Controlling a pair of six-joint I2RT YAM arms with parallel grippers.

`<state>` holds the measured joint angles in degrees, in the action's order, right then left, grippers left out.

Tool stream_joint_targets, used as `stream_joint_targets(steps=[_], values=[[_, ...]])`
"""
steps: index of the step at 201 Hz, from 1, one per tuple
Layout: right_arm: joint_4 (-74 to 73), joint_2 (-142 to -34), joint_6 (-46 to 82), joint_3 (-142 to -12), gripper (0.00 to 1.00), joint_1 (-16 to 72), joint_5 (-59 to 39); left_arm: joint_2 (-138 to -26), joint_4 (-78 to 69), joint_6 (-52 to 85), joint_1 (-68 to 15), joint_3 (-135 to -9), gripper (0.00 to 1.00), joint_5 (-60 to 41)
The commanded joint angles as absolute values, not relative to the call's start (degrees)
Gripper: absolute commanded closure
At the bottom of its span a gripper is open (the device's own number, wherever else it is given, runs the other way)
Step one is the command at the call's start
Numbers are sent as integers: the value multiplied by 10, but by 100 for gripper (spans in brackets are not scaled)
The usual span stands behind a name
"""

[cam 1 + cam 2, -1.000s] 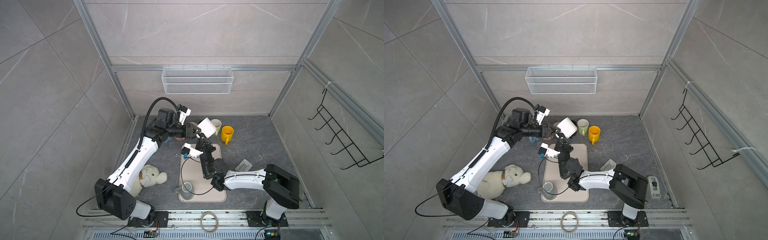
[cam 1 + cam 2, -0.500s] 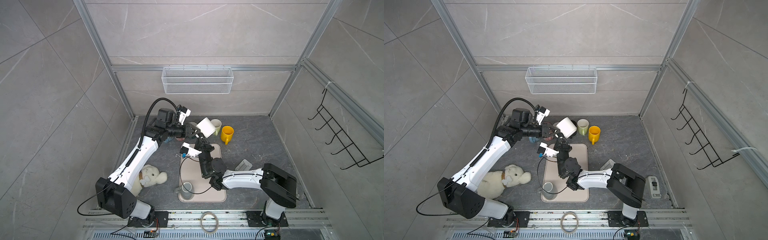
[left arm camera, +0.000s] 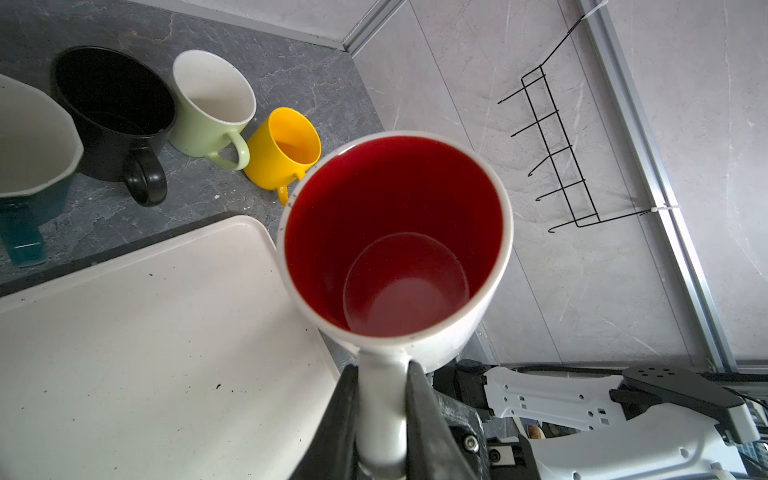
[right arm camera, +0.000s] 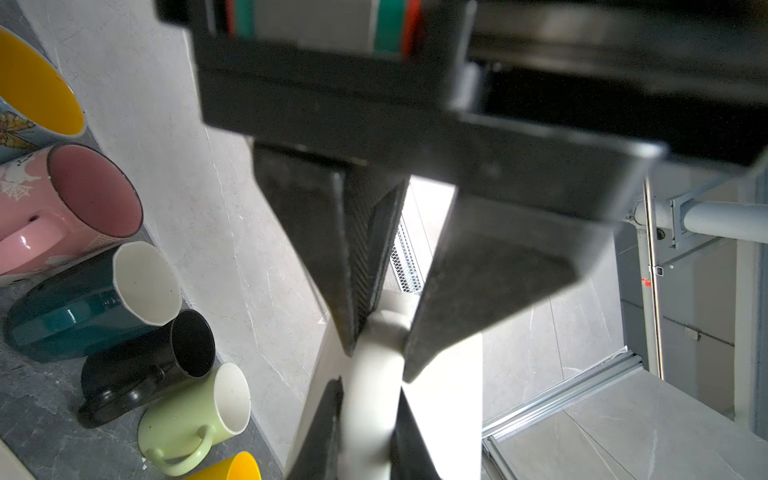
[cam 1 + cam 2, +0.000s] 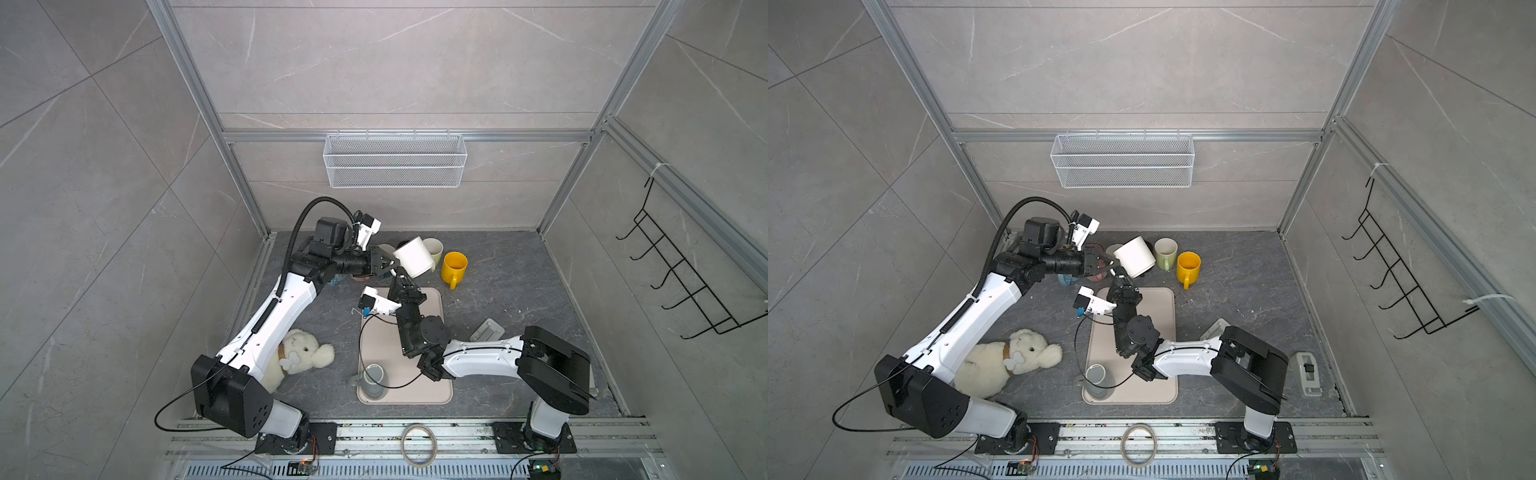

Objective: Turn the mug right side up
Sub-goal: 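Close the left gripper on the white mug's handle while the right holds, then open and withdraw the right gripper while the left carries the mug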

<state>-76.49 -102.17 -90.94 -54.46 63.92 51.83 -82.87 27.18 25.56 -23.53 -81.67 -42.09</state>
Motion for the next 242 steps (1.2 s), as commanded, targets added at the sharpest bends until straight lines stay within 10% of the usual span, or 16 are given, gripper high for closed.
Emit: stream_joint_targets(steps=[1,60,166,242], values=[[-820,-1014,-916,-587,93,648,492,-803,267,231,-238,-796,100,-389],[-820,-1011,-914,-584,65,648,511,-774,245,229,-238,-770,100,-354],[-812,-979,-859,-534,44,669,562,-754,165,260,-237,-740,100,-281],[-279,-831,-408,-510,32,705,592,-753,69,279,-237,-732,100,-245]])
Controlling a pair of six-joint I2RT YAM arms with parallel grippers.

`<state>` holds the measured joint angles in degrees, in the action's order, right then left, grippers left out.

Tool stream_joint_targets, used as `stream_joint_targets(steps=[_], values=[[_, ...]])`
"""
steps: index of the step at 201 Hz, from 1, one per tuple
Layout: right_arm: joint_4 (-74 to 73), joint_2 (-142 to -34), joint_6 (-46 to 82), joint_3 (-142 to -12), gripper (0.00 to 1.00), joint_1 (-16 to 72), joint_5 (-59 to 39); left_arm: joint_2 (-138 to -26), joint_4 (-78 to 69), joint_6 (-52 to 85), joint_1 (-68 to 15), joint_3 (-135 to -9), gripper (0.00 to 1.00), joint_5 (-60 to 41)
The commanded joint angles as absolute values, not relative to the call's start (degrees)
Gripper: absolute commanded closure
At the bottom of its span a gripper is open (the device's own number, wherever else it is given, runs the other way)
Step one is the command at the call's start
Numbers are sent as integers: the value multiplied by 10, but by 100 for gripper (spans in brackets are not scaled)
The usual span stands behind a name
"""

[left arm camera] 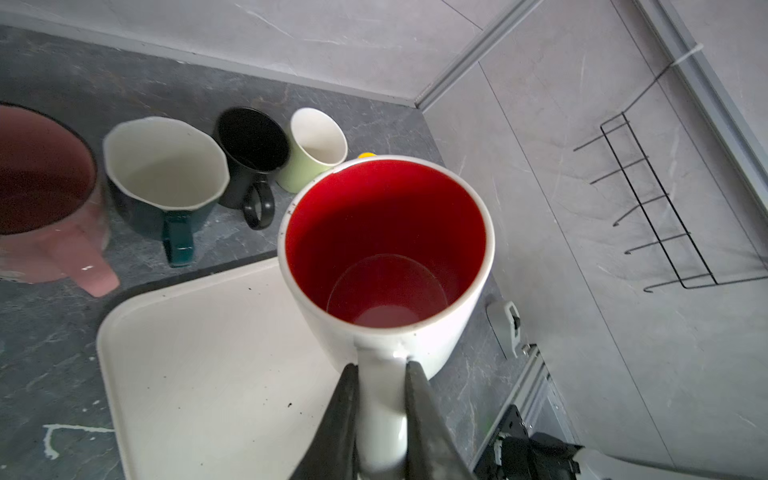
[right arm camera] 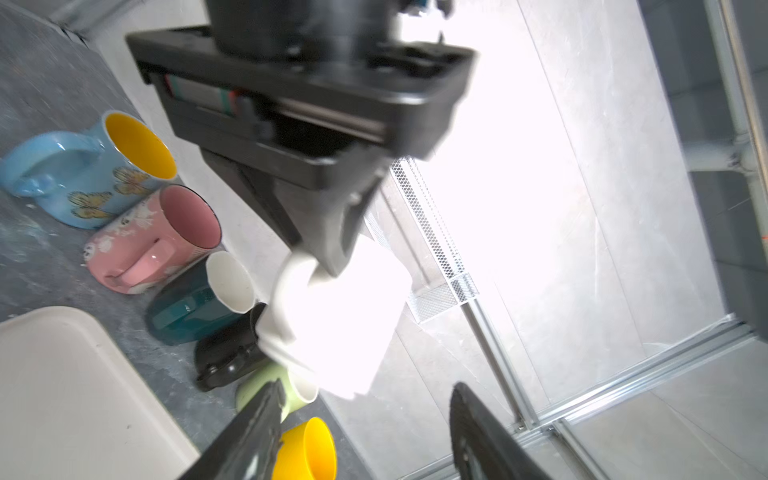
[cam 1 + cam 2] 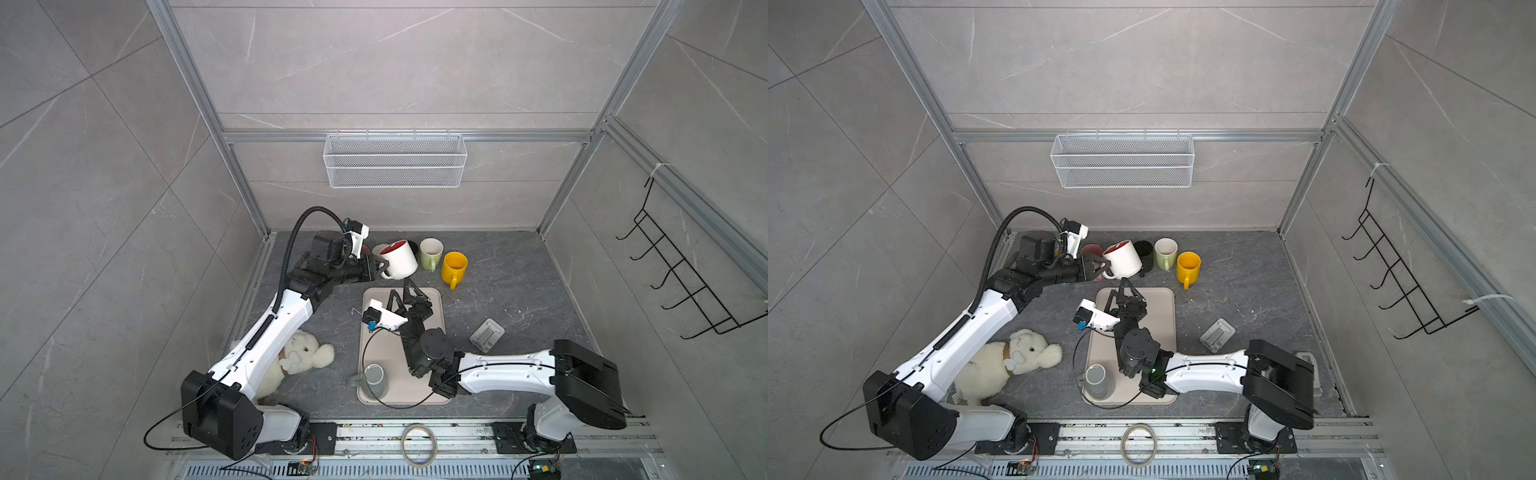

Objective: Turn the mug right side up
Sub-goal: 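Open and withdraw the right gripper while the left carries the mug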

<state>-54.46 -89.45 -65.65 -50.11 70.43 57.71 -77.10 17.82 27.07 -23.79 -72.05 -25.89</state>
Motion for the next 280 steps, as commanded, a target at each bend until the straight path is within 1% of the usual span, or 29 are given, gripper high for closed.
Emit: stream_joint_targets(steps=[1,19,46,54,60,72,87,103,117,147,171,202,222,243,259,280], values=[[-270,-829,-400,-511,32,705,591,-754,67,280,-237,-731,100,-245],[-135,-790,-263,-523,31,704,574,-756,47,284,-238,-728,100,-241],[26,-744,-102,-542,30,704,562,-763,15,289,-238,-721,100,-237],[69,-731,-57,-548,33,703,557,-765,5,291,-238,-719,100,-237],[98,-720,-24,-552,39,702,551,-768,-2,290,-238,-717,100,-237],[145,-697,41,-557,46,696,535,-771,-15,289,-243,-714,100,-235],[190,-666,116,-556,50,665,473,-780,-20,281,-252,-715,100,-226],[224,-637,175,-556,51,613,381,-790,-18,261,-269,-721,100,-208],[243,-620,211,-557,51,567,307,-802,-10,240,-289,-732,100,-186],[284,-608,277,-578,51,473,186,-836,2,190,-337,-754,100,-142],[303,-612,325,-598,51,388,56,-872,2,154,-378,-771,100,-112],[278,-609,393,-596,53,266,-131,-920,-10,130,-414,-788,100,-95],[233,-599,439,-580,54,192,-229,-947,-36,121,-430,-792,100,-90],[195,-590,471,-570,54,132,-293,-977,-66,110,-449,-796,100,-86],[182,-585,481,-571,55,101,-319,-999,-83,100,-462,-804,100,-84],[179,-581,485,-575,54,70,-342,-1033,-94,90,-476,-824,100,-108]])
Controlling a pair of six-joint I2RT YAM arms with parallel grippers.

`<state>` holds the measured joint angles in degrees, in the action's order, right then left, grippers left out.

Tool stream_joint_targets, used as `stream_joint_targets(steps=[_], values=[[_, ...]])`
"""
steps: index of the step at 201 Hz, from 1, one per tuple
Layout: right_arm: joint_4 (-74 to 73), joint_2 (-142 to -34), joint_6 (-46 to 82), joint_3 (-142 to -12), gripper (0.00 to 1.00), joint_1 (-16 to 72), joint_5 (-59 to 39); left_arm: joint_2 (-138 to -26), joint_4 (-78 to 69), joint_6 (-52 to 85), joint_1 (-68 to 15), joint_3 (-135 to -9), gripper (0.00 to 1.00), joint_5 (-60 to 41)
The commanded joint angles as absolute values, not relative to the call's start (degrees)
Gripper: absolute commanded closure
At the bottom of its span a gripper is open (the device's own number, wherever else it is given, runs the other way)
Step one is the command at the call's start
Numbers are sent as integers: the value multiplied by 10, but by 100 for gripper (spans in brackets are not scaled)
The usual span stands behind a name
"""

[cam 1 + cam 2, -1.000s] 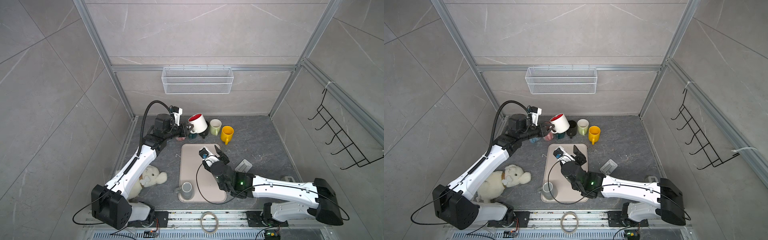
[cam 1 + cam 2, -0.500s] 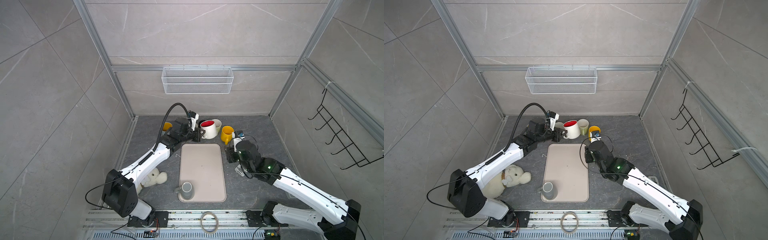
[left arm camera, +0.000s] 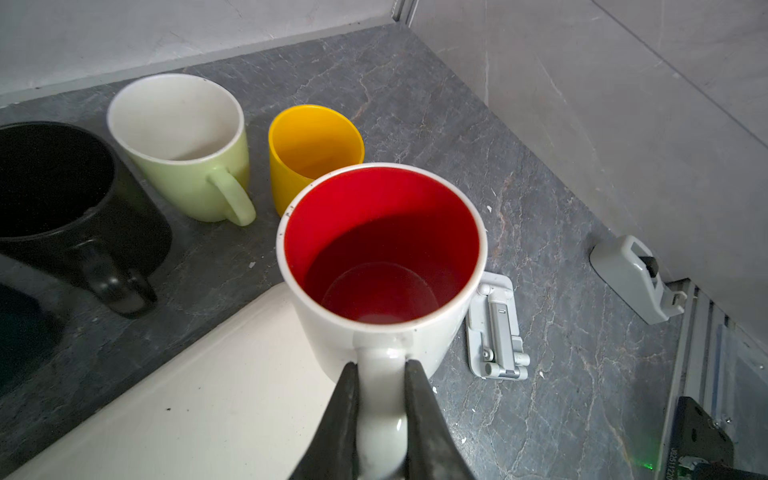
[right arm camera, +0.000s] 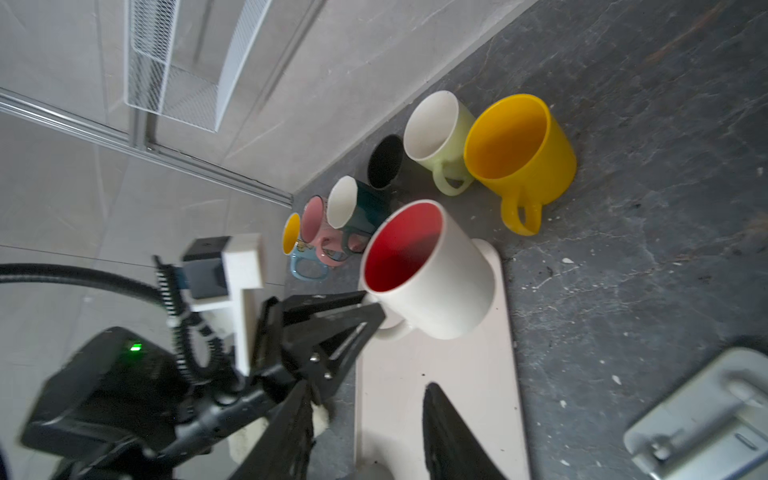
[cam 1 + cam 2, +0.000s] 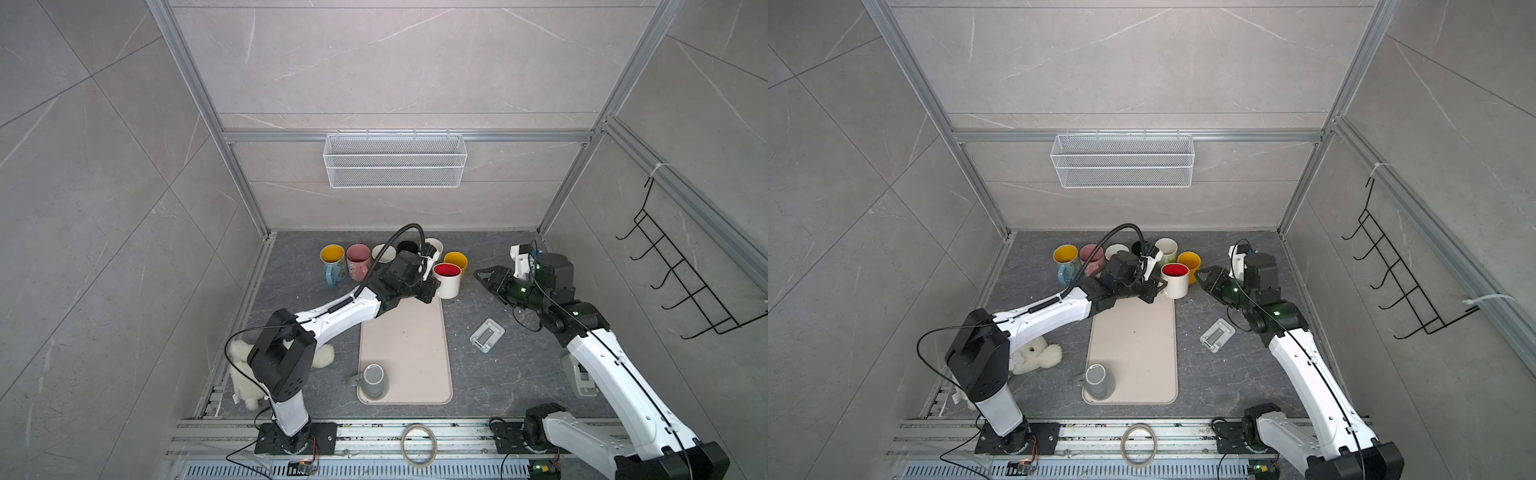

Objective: Turn the mug right side up
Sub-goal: 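Lower the red-lined white mug upright beside the yellow mug with the left gripper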

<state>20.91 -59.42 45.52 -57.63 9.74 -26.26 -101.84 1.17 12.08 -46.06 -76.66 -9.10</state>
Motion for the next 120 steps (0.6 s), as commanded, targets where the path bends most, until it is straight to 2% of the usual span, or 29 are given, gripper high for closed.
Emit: stream_joint_targets(steps=[1,120], values=[[179,-581,485,-575,54,69,-343,-1035,-94,89,-476,-825,100,-109],[171,-564,487,-560,56,-47,-432,-1203,-207,77,-518,-902,100,-125]])
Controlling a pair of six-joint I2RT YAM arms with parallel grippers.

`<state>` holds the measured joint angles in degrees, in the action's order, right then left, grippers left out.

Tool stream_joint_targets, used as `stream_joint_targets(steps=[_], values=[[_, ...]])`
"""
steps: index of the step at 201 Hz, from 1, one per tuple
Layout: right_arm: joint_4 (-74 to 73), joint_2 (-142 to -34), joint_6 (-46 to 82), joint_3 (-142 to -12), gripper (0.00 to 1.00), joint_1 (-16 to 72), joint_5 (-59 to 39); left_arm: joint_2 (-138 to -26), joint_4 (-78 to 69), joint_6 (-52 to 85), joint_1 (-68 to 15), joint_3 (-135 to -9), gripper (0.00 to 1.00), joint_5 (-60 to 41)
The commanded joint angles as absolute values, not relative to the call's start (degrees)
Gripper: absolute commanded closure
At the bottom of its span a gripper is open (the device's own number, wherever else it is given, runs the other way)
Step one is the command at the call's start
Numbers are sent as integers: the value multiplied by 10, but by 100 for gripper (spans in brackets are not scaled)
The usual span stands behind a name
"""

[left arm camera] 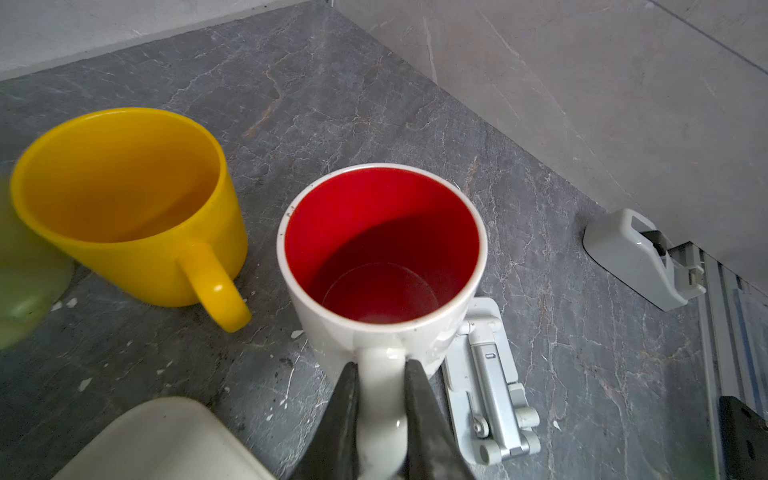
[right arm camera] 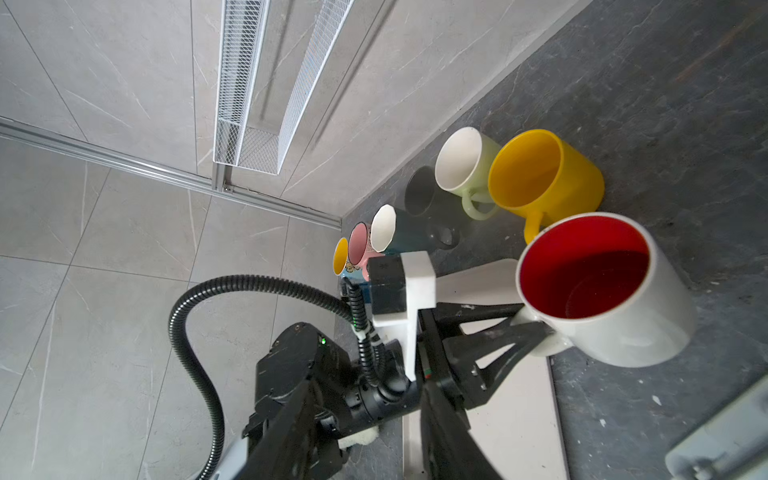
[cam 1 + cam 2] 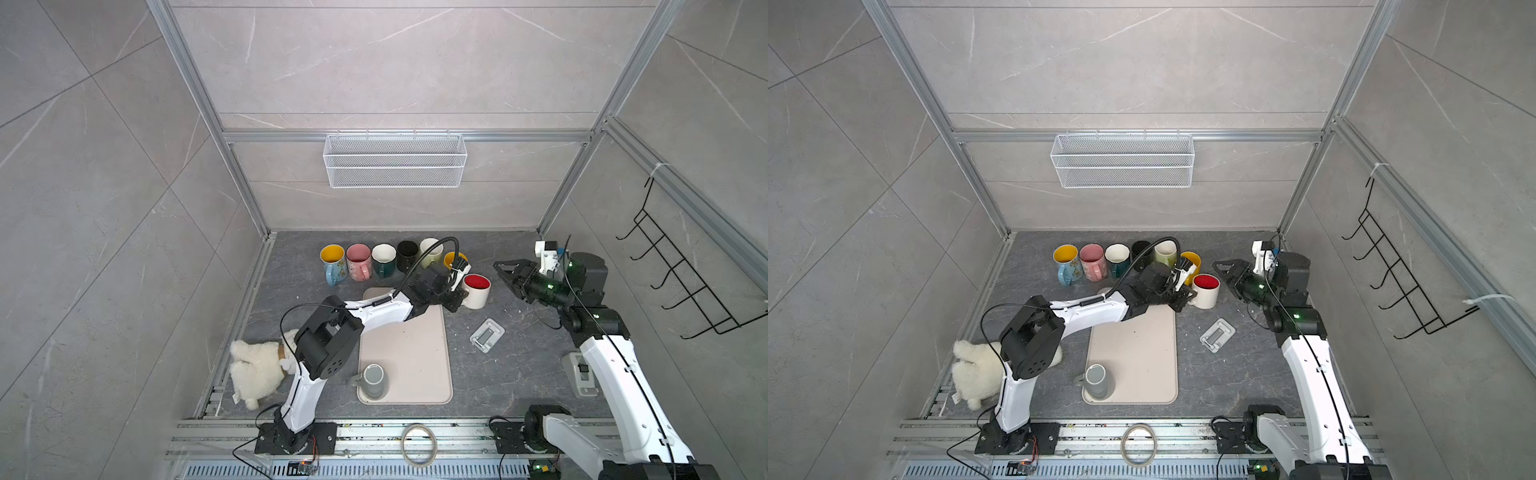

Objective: Turn the mug right side up
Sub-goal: 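Lower the red-lined white mug upright beside the yellow mug with the left gripper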

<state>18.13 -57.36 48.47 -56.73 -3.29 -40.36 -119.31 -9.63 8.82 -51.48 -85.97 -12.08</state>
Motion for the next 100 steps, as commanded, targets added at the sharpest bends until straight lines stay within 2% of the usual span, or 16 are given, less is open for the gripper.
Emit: stream_joint_targets(steps=[1,100], values=[[172,-564,487,-560,56,-47,-432,-1204,-208,78,-518,-902,100,-124],[180,-565,473,-561,57,-82,-448,-1303,-276,113,-521,-950,100,-80]])
